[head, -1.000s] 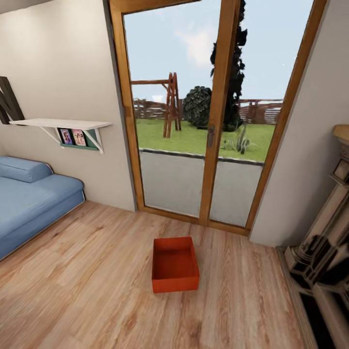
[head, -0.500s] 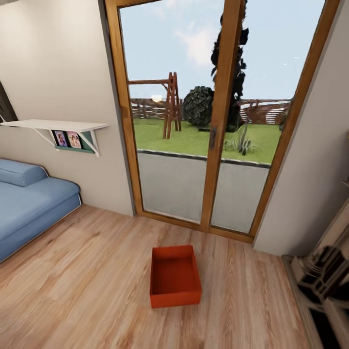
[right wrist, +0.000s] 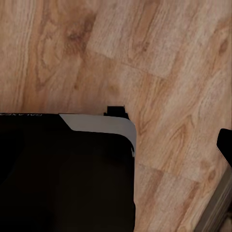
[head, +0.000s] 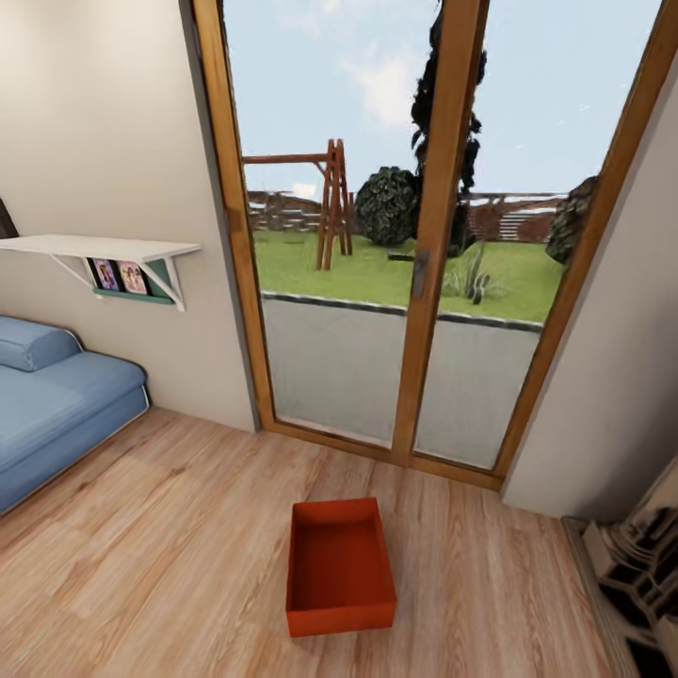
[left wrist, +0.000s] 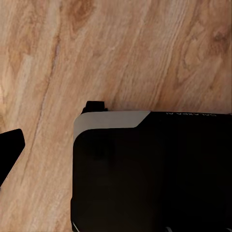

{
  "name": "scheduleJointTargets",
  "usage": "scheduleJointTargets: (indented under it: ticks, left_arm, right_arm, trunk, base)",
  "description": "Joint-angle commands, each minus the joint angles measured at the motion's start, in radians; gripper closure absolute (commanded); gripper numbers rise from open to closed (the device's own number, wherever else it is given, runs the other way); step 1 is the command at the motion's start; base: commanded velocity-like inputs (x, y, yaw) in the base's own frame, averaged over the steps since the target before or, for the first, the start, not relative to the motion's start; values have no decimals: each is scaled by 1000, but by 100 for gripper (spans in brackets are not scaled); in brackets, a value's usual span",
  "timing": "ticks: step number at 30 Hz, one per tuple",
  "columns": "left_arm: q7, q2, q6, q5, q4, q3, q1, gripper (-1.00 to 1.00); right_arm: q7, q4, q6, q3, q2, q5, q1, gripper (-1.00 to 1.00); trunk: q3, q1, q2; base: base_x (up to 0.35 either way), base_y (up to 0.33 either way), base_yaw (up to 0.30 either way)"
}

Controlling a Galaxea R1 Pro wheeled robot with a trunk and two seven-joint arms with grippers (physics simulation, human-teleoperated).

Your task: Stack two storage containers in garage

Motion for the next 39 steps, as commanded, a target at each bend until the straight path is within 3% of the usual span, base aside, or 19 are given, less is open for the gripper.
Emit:
scheduleJointTargets:
  ticks: [1,16,26,39]
  left_arm:
    - [3,0,1,5,0,-1,0,-100]
    - [3,0,1,5,0,-1,0,-100]
    - [3,-1,1,5,0,-1,-1,-100]
    - [3,-1,1,5,0,-1,-1,-100]
  right_arm:
    - [-4,2,-4,-6,0,10,-1,-100]
    - [-4,2,-4,-7,0,10,-1,-100]
    - [-4,2,-4,-6,0,10,-1,-100]
    - [-4,2,-4,-6,0,10,-1,-100]
  trunk:
    - [-2,1,-1]
    - [-2,1,-1]
    - [-3,1,-1]
    - [-3,1,-1]
  base:
    - [258,0,0]
    - [68,0,1]
    - [14,-10,168]
    - [178,-244,7]
